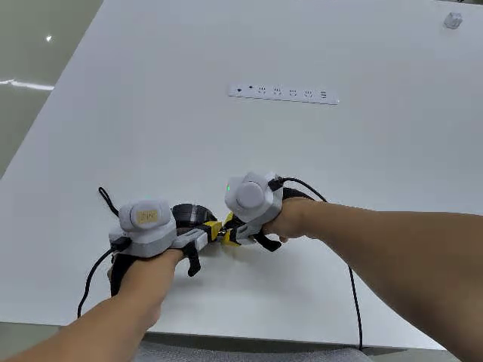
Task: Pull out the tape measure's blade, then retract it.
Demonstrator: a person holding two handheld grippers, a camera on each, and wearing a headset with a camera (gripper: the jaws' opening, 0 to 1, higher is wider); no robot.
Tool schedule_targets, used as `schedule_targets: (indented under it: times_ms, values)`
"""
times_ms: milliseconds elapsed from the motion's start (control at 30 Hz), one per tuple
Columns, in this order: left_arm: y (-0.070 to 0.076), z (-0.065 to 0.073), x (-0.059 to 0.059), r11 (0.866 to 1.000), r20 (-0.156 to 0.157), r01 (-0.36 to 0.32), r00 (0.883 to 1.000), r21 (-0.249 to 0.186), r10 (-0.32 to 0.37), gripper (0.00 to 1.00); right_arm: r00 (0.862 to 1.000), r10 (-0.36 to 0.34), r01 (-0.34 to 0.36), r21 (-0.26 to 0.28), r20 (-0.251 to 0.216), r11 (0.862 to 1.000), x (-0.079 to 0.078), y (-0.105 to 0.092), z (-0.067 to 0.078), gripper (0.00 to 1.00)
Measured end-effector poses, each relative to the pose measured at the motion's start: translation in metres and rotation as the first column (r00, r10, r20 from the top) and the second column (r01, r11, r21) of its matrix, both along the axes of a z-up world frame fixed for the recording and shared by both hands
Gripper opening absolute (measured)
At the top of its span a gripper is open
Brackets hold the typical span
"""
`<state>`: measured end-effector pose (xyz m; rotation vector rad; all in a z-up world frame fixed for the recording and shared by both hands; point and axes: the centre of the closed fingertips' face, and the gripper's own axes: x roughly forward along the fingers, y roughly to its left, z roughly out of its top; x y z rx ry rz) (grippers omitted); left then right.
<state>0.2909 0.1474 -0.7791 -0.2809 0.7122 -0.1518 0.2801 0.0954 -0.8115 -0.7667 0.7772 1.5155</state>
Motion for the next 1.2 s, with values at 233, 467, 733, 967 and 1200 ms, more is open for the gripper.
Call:
schedule_targets:
  times_ms: [233,467,733,967,1200]
  values:
    - [0.0004,0.0001,0.0003,1.000,-0.001,-0.003,1.000,-0.005,0.003,0.59,1.000,0.004,-0.003,0.017,-0.007,1.000,0.0001,0.0023,0.0017,0.13]
    - [0.0003,0.0006,0.0001,1.000,-0.004,0.000,1.000,-0.015,-0.001,0.59,0.999,0.042,-0.042,0.020,-0.008,0.999,0.0003,0.0040,0.0021,0.13]
    - [0.0002,0.0001,0.0003,0.999,-0.013,0.012,1.000,-0.037,-0.013,0.59,0.999,0.050,-0.049,0.033,-0.019,0.998,-0.0004,0.0056,0.0022,0.14]
    - [-0.0002,-0.0006,0.0005,0.999,-0.015,0.012,1.000,-0.034,-0.012,0.59,0.998,0.066,-0.065,0.041,-0.013,0.997,-0.0014,0.0069,0.0023,0.14]
    - [0.0001,-0.0010,0.0011,0.999,-0.013,0.006,1.000,-0.036,-0.007,0.60,1.000,0.014,-0.013,0.036,-0.018,0.999,-0.0019,0.0031,0.0025,0.26]
